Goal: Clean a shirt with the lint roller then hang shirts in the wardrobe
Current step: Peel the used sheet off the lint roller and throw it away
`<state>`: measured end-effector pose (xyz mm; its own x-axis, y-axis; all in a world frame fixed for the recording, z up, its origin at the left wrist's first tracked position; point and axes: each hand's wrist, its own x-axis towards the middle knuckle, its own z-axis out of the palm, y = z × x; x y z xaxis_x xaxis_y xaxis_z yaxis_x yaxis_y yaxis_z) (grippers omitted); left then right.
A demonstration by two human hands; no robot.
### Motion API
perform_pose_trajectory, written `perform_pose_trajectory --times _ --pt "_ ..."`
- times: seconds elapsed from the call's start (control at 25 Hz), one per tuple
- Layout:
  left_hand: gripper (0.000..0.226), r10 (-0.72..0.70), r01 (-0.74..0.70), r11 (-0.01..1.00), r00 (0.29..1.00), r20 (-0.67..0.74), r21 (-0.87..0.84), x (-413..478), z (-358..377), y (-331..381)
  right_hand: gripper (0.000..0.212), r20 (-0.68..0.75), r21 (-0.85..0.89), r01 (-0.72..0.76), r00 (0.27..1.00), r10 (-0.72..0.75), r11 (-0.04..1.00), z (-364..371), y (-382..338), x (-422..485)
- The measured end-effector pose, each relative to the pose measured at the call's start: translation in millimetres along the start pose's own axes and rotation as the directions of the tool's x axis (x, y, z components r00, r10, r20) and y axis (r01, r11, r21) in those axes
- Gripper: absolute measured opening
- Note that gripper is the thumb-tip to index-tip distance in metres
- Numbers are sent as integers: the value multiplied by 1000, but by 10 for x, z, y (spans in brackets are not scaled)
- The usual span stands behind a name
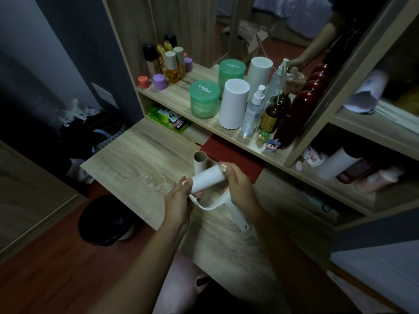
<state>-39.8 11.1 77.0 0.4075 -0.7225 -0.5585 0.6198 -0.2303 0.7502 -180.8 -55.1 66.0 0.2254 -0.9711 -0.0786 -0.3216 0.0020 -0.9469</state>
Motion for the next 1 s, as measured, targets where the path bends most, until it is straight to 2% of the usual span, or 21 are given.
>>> perform_pose_trajectory --times 0.12,0.2,0.32,0.44,0.48,0.64,0.8,0.88,0.96,1.0 --pt "37 -45 42 996 998 -39 -82 36 -49 -43 32 -6 85 -38 999 39 996 -56 40 19" --pt "38 -44 31 992 994 -103 -124 68 -111 -52 31 -6 95 -130 991 131 987 -95 143 10" --pt "40 -21 -4 987 988 -153 -159 91 -199 -55 30 121 -148 -210 966 229 966 -89 356 -42" --pt "41 -4 -21 989 986 -166 -147 104 -239 -50 33 198 -410 -58 968 151 910 -1 583 -42" --pt "41 -1 -24 989 986 -169 -146 116 -245 -47 33 186 -455 -24 975 121 890 26 653 -30" --pt "42 -3 -23 989 984 -177 -144 139 -295 -34 34 70 -534 -67 990 123 843 93 837 -21" --pt "41 -10 -14 991 985 -171 -136 112 -316 -30 42 67 -689 -45 990 126 724 98 822 4" --pt "42 1 -22 992 987 -162 -128 109 -327 -18 47 -24 -669 -44 999 38 742 88 694 55" --pt "41 6 -21 994 990 -143 -105 115 -328 -10 38 -88 -455 -34 996 -6 890 81 417 79" --pt "41 9 -19 997 991 -132 -80 119 -327 -14 32 -47 -307 -49 998 36 950 84 279 89"
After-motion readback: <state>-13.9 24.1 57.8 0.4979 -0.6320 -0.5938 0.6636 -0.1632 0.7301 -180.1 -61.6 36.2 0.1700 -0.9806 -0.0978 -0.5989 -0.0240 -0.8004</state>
